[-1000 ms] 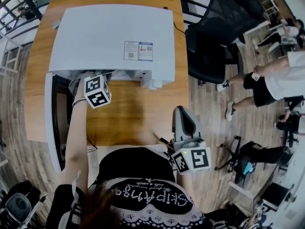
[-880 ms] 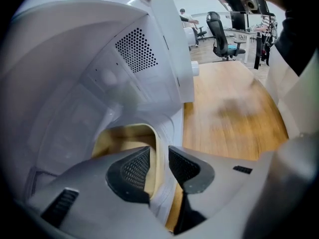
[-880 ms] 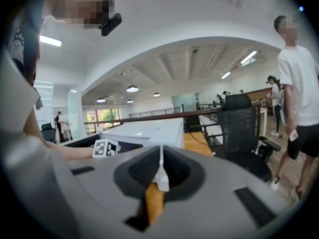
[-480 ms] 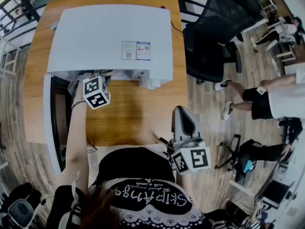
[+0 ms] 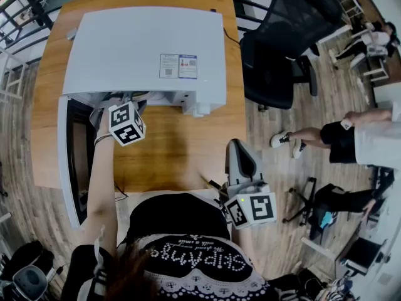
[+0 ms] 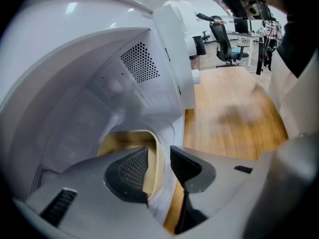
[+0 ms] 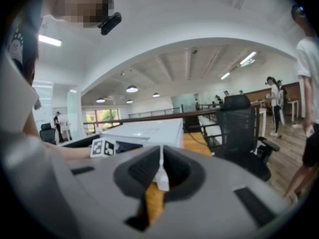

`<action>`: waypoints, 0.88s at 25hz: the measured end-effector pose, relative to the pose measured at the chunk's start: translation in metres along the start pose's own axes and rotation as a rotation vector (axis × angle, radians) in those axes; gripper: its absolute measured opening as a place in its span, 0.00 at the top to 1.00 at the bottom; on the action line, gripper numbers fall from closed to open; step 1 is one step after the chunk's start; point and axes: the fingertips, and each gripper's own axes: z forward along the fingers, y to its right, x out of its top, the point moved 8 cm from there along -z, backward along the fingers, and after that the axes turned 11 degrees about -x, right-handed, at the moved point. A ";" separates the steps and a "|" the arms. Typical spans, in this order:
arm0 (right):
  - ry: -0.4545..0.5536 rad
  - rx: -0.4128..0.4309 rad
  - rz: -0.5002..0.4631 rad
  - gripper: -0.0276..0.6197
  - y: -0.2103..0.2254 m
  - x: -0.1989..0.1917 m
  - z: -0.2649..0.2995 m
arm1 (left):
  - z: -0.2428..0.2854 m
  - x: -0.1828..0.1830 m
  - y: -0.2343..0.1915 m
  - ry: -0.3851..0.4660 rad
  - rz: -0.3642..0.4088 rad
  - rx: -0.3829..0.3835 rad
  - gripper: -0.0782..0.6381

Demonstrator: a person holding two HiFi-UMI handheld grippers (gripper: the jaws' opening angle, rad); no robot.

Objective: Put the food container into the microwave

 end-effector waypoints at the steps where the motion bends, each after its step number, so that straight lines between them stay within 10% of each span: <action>1: 0.000 0.001 -0.001 0.90 0.000 0.000 0.000 | -0.001 0.001 0.001 0.001 0.002 0.003 0.66; 22: 0.037 0.044 -0.009 0.90 -0.001 0.002 -0.015 | -0.062 0.016 0.029 0.143 -0.038 0.189 0.79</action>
